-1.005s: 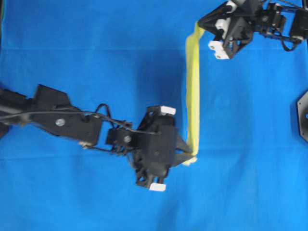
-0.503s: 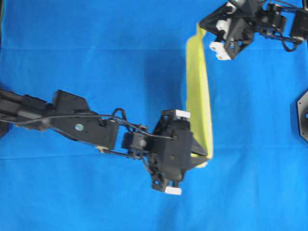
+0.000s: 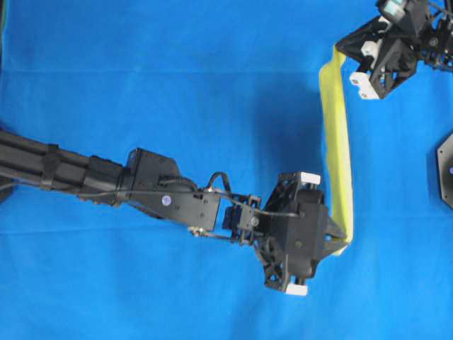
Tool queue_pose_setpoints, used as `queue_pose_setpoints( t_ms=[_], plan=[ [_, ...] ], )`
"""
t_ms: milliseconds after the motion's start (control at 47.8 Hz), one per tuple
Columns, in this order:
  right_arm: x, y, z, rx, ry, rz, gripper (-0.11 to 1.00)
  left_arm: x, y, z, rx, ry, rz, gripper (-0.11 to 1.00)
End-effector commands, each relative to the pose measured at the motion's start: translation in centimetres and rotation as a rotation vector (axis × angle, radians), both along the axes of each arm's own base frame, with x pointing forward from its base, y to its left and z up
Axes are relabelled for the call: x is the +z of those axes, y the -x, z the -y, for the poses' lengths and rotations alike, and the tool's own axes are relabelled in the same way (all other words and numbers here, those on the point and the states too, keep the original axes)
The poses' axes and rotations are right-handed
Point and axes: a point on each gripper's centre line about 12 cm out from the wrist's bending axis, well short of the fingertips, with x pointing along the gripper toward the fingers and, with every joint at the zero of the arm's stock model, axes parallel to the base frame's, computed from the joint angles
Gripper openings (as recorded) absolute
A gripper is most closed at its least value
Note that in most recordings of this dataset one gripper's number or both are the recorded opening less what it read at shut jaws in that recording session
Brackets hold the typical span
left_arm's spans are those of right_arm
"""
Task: Fold the yellow towel.
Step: 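Lift the strip and rotate it vertical, left gripper swinging down, then lower the strip onto the table and open both grippers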
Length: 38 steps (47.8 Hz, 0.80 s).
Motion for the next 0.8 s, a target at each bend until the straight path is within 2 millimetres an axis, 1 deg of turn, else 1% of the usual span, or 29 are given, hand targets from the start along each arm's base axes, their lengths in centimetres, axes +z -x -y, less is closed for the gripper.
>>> queue_pose_setpoints(
  t_ms=[0, 84, 147, 293, 377, 440, 565, 649, 775],
  plan=[
    [0.0, -0.9, 1.2, -0.012, 0.006, 0.017, 0.02, 1.3, 1.2, 1.8, -0.035, 0.009, 0.025, 0.03],
    [-0.7, -2.4, 1.7, 0.008, 0.000, 0.025, 0.02, 0.2, 2.5, 1.6, -0.035, 0.012, 0.002, 0.03],
    [-1.2, -3.7, 2.0, 0.027, -0.002, 0.035, 0.02, -0.8, 3.9, 1.6, -0.037, 0.016, -0.007, 0.03],
    [-2.1, -7.4, 2.4, 0.084, -0.005, 0.058, 0.02, -2.2, 7.0, 1.7, -0.045, 0.035, -0.004, 0.03],
    [-2.5, -9.3, 2.4, 0.109, -0.006, 0.062, 0.02, -3.2, 9.0, 1.4, -0.039, 0.051, -0.027, 0.03],
    [-2.7, -10.7, 2.4, 0.127, -0.006, 0.062, 0.02, -3.9, 10.1, 1.3, -0.034, 0.065, -0.048, 0.03],
    [-3.2, -12.4, 2.4, 0.149, -0.005, 0.054, 0.02, -4.9, 11.8, 1.1, -0.030, 0.077, -0.085, 0.03],
    [-3.6, -13.1, 2.3, 0.160, -0.007, 0.047, 0.02, -5.2, 12.2, 0.9, -0.029, 0.073, -0.096, 0.03],
    [-4.1, -13.2, 2.4, 0.161, -0.011, 0.037, 0.02, -5.5, 12.2, 0.8, -0.028, 0.069, -0.100, 0.03]
  ],
)
